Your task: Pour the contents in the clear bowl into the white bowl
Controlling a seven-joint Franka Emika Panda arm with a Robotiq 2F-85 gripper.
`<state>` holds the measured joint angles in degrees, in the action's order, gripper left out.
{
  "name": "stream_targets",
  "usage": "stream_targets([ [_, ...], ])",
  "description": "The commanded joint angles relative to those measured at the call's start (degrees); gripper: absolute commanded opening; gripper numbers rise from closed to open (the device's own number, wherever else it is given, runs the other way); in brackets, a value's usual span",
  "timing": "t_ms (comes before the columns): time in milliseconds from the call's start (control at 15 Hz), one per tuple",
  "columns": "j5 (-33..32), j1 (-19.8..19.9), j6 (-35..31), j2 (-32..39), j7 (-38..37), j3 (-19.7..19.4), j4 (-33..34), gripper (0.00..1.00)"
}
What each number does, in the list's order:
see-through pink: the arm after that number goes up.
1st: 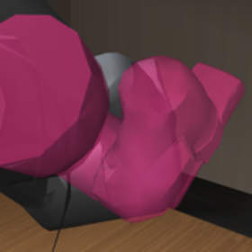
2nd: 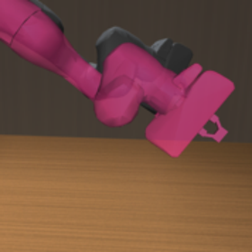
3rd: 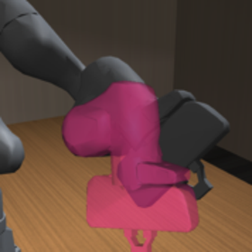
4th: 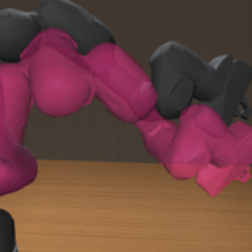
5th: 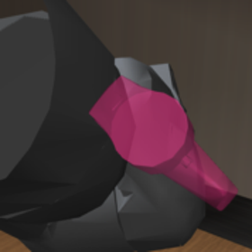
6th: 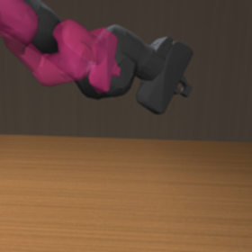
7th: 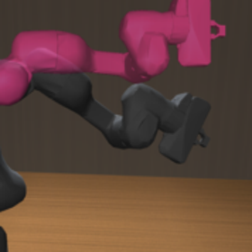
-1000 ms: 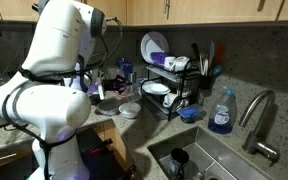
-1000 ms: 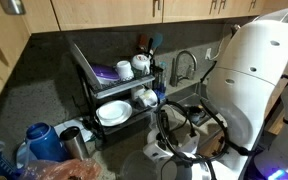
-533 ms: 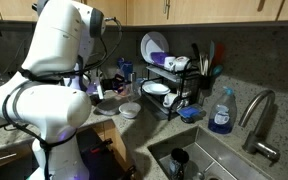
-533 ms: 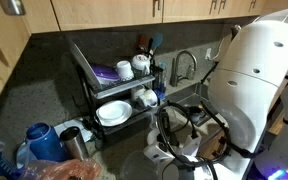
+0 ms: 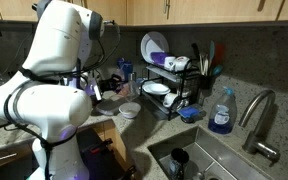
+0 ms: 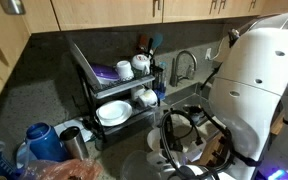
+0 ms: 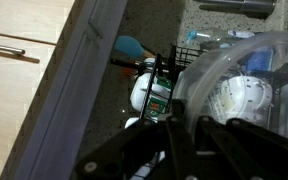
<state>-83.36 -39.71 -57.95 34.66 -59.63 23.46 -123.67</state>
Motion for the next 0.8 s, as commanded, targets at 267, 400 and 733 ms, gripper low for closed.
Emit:
stream_targets([
  [267, -2.0, -0.8, 3.6, 1.8, 2.6, -0.4, 0.9, 0.01],
  [400, -2.4, -0.7, 3.8, 2.1, 2.5, -0.5, 0.9, 0.01],
  [733, -3.0, -0.7, 5.5, 2.9, 2.1, -0.7, 1.5, 0.01],
])
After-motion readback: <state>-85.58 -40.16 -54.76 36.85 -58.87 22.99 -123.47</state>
